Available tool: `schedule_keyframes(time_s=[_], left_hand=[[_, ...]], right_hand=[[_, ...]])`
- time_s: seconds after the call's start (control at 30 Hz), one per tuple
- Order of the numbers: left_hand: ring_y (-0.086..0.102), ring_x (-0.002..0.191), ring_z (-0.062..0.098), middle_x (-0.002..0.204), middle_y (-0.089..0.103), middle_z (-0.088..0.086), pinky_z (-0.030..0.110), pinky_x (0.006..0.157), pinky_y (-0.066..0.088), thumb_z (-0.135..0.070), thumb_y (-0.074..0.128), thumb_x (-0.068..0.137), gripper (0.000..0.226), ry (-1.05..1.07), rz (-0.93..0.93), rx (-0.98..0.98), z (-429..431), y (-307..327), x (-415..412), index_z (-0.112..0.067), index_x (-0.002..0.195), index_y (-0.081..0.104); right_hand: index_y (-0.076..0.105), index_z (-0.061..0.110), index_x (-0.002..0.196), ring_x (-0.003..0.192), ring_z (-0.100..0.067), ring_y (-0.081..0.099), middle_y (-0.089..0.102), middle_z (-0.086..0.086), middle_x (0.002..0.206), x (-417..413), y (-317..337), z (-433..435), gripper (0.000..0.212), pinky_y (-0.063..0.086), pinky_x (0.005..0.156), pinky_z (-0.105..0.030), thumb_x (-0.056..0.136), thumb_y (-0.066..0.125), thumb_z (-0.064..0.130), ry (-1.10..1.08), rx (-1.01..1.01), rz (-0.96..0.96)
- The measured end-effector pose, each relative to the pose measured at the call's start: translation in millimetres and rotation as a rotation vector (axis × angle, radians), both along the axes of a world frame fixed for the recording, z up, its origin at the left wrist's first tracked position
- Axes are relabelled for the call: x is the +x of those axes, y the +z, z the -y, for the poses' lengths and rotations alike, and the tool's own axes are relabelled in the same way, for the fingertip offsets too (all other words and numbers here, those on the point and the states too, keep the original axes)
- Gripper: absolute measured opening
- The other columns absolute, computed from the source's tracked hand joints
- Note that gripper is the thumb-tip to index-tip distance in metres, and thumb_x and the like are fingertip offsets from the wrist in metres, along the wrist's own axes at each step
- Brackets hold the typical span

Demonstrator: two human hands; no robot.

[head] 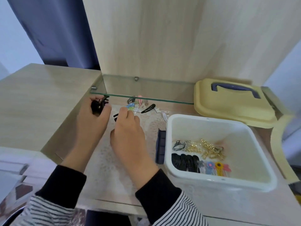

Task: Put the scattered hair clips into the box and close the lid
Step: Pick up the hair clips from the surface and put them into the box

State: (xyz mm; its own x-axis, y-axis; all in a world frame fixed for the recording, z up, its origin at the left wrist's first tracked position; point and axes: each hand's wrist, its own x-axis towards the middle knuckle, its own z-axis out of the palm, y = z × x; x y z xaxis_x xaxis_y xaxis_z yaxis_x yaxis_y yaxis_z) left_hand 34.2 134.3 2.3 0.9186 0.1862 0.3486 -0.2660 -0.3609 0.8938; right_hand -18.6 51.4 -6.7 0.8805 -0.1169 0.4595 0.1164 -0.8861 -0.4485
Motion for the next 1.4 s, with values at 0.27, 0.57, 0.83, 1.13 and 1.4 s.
schedule_keyframes(time_s=[0.27, 0.57, 0.83, 1.13, 1.4], left_hand=[[0.067, 0.077, 0.01, 0.09, 0.065, -0.008, 0.041, 0.083, 0.056, -0.019, 0.062, 0.092, 0.027, -0.301, 0.074, 0.004, 31.3, 57.1, -24.5, -0.041, 0.101, 0.05], [0.069, 0.076, 0.005, 0.1, 0.062, -0.011, 0.014, 0.072, 0.052, -0.019, 0.066, 0.089, 0.018, -0.585, -0.155, 0.219, 109.1, 75.5, -52.3, -0.029, 0.101, 0.057], [0.056, 0.097, 0.015, 0.12, 0.061, -0.001, 0.026, 0.087, 0.041, -0.032, 0.068, 0.087, 0.037, -0.743, -0.205, 1.036, 150.1, 56.3, -58.5, -0.029, 0.122, 0.062], [0.059, 0.108, 0.023, 0.118, 0.06, 0.008, 0.027, 0.081, 0.046, -0.013, 0.058, 0.093, 0.026, -0.697, -0.208, 1.488, 178.5, 40.5, -63.9, -0.011, 0.119, 0.06], [0.061, 0.101, 0.024, 0.108, 0.062, 0.009, 0.027, 0.071, 0.041, -0.008, 0.055, 0.091, 0.016, -0.743, -0.174, 1.582, 183.6, 37.5, -59.9, -0.009, 0.105, 0.061]], right_hand=[[0.05, 0.009, 0.099, 0.083, -0.025, 0.051, 0.055, -0.003, 0.088, -46.0, 97.8, 82.8, 0.015, 0.038, 0.064, -0.033, 0.085, 0.053, 0.013, 0.274, -0.021, -0.226], [0.061, 0.018, 0.091, 0.082, -0.016, 0.061, 0.063, 0.005, 0.085, -70.4, 115.9, 203.3, 0.014, 0.053, 0.076, -0.034, 0.079, 0.069, 0.02, 0.164, -0.08, -0.526], [0.062, 0.025, 0.092, 0.089, -0.018, 0.06, 0.064, 0.003, 0.102, -63.1, 72.7, 239.7, 0.017, 0.054, 0.079, -0.037, 0.08, 0.071, 0.019, 0.148, -0.232, -0.709], [0.061, 0.036, 0.112, 0.088, -0.016, 0.059, 0.059, 0.007, 0.109, -65.8, 47.1, 229.3, 0.035, 0.029, 0.049, -0.021, 0.088, 0.056, 0.011, 0.183, -0.678, -0.639], [0.054, 0.024, 0.113, 0.095, -0.019, 0.06, 0.061, 0.004, 0.107, -59.6, 29.8, 231.3, 0.032, 0.047, 0.069, -0.029, 0.084, 0.059, 0.013, 0.258, -0.574, -0.621]])
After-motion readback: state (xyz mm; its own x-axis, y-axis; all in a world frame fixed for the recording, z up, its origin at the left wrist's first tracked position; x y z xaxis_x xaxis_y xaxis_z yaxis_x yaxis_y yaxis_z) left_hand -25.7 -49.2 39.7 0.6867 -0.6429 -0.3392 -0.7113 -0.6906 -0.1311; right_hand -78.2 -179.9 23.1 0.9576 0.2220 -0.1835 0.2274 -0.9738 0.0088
